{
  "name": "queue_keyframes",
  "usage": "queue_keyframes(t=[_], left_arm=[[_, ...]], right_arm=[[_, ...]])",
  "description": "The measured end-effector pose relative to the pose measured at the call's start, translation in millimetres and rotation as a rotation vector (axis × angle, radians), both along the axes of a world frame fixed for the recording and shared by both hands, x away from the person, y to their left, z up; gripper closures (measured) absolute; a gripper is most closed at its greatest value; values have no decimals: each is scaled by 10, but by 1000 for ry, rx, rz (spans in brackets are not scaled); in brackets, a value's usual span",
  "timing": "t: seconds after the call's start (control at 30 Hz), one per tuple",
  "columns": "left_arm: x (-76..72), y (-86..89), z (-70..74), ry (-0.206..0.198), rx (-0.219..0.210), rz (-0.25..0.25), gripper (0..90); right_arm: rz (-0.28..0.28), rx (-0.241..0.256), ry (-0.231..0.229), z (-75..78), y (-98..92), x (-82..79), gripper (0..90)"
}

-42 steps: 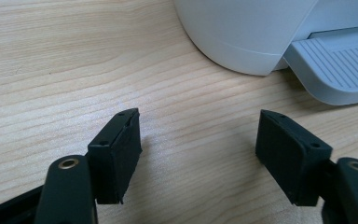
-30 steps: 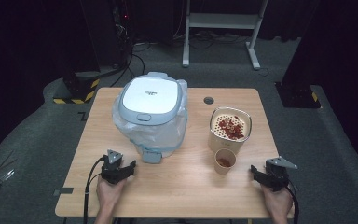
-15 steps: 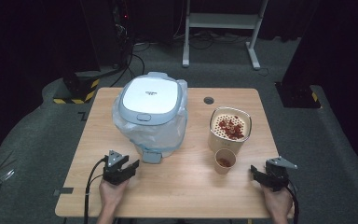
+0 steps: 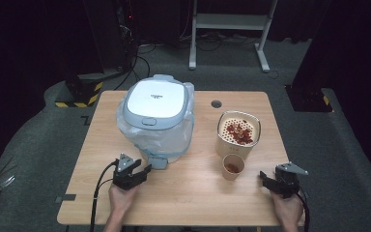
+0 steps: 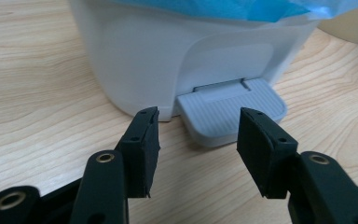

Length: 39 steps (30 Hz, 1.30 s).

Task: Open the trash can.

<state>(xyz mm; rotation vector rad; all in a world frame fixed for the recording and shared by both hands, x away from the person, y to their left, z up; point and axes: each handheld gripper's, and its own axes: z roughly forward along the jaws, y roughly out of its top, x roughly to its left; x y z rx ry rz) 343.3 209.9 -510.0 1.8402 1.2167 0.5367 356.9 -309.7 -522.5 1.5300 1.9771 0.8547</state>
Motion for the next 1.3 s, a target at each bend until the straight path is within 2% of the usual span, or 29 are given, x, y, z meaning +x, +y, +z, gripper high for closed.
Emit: queue_keyframes(t=[0.1,0.6,0.77,0.87,1.0,1.17,1.3], left_arm=[[12,-42,3,-8,-17,-12,493],[76,-169,-1,-21,-21,-34,496],[101,-250,0,-27,14,-51,503],[124,-279,0,-27,11,-50,516],[146,-316,0,-35,37,-55,543],[148,-326,-16,-48,53,-52,590],[148,-326,-19,-48,57,-56,593]], right_arm=[[-1,-1,-1,0,1,0,334],[-1,-2,-2,-1,1,0,334],[-1,-2,-2,-2,2,0,334],[-1,-2,-1,-1,2,0,334],[-1,-2,-2,-2,2,0,334],[-1,-2,-2,-1,2,0,334],[-1,-3,-2,-2,2,0,334]])
